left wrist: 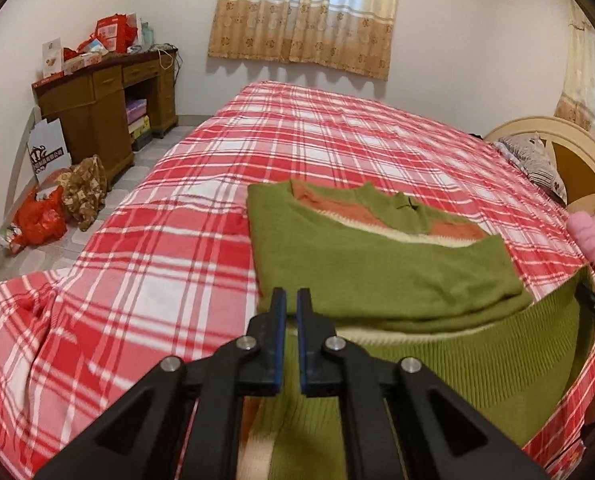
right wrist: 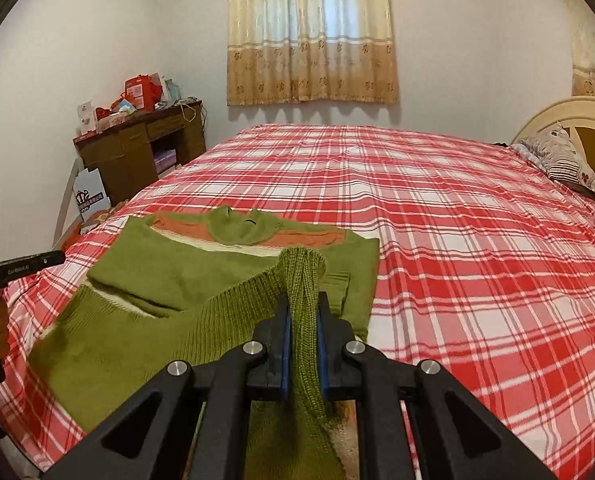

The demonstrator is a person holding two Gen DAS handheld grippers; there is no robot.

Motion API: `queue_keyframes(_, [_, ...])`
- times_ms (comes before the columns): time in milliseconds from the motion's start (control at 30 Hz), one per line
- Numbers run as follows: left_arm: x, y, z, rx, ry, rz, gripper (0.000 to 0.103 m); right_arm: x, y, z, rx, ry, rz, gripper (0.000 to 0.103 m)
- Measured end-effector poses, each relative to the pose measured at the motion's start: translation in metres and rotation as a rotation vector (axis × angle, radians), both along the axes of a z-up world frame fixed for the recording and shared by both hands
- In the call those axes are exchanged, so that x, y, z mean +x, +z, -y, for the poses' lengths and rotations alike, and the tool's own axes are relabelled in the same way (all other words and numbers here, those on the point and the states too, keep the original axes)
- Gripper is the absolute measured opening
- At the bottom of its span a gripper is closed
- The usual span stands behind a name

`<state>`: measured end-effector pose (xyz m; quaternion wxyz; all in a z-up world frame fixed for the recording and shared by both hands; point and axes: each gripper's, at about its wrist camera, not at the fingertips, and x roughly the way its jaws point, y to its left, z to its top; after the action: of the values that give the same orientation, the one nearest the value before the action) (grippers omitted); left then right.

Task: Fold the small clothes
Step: 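Lift the hem with both grippers and fold it up toward the collar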

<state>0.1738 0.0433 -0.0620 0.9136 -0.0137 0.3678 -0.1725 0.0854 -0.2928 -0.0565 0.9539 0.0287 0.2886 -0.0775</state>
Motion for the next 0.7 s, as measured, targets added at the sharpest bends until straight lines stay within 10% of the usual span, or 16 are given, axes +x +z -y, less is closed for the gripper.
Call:
queue_keyframes(167, [0.004, -0.006, -0.010, -0.044, -0.054, -0.083, 0.009, 0.005, -0.011, 0.000, -0.012, 0.001, -0.036, 0.010])
queue_keyframes(333, [-0.020, -0.032, -0.013, 0.001, -0.120, -0.149, 0.068, -0.006, -0.019, 0.007, 0.038, -0.012, -0.052, 0.010])
queue_keyframes(467, [-0.029, -0.049, -0.002, 0.047, -0.121, -0.152, 0.068, -0.008, -0.026, 0.009, 0.061, -0.020, -0.070, 0.010])
queue_keyframes(600, [-0.031, -0.049, 0.007, 0.062, -0.128, -0.099, 0.037, -0.010, -0.027, 0.007, 0.071, -0.020, -0.070, 0.010])
queue_keyframes(700, [-0.036, -0.042, 0.009, 0.084, -0.124, -0.040, 0.037, -0.013, -0.026, 0.005, 0.061, -0.015, -0.068, 0.010])
